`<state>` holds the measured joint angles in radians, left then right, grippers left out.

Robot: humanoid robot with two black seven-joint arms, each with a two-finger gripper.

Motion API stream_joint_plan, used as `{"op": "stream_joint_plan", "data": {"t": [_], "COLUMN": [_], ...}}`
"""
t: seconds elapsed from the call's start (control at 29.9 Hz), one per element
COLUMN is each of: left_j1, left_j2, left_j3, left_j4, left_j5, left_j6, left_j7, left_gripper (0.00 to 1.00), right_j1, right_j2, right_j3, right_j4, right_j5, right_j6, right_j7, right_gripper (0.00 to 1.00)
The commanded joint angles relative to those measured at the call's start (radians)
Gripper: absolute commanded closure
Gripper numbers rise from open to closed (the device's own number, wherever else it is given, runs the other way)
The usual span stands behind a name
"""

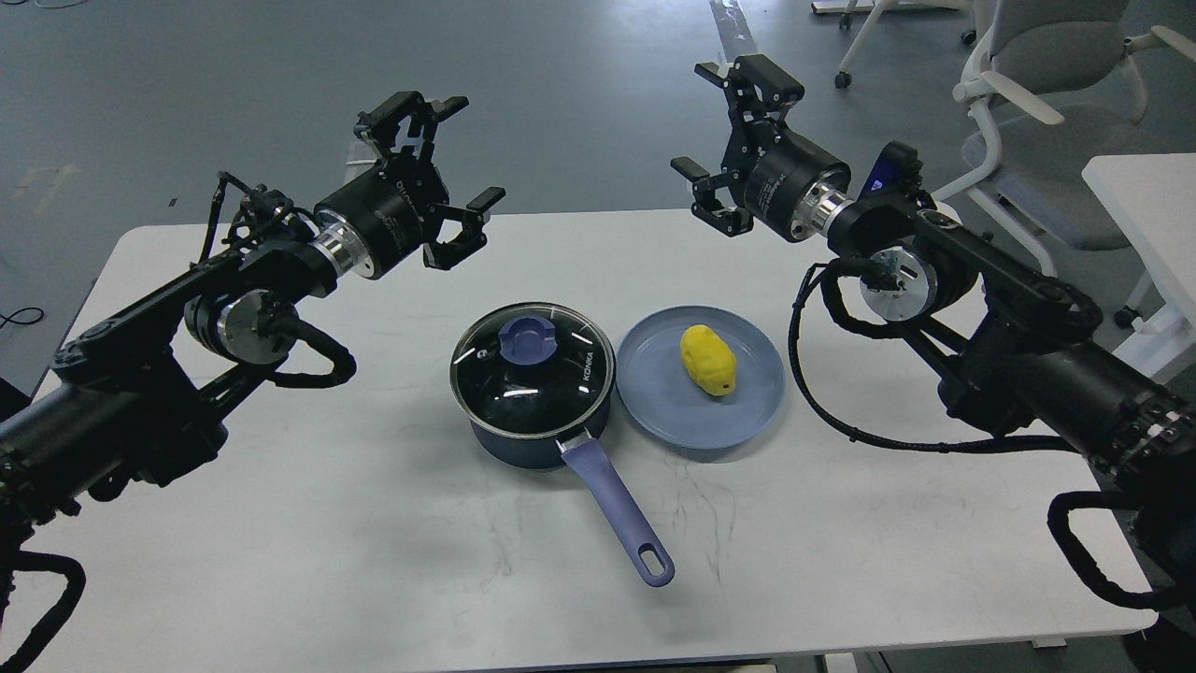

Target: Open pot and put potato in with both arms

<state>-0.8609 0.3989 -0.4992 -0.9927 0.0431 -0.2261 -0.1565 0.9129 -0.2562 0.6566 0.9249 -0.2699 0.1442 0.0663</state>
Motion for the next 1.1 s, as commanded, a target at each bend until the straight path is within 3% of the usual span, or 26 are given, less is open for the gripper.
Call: {"op": "stream_joint_plan", "data": {"t": [0.0, 1.07], "left_j1": [0.000, 0.066], "left_j2": [-0.002, 0.009], "left_j3": [0.007, -0.007], "left_j4": [-0.001, -0.001], "left_j5": [0.001, -0.002], "left_j6": [0.014, 0.008], "left_j7": [0.000, -0.003], "left_gripper": [0.02, 0.02], "right_j1": [0.003, 0.003], "right_j2": [0.000, 0.023], "right_j3": [0.000, -0.002], "right_j4": [-0.001, 0.000], "right_j5": [0.000, -0.005], "right_j6": [-0.002, -0.005], "right_j7": [0.000, -0.007], "right_gripper": [0.00, 0.00]}}
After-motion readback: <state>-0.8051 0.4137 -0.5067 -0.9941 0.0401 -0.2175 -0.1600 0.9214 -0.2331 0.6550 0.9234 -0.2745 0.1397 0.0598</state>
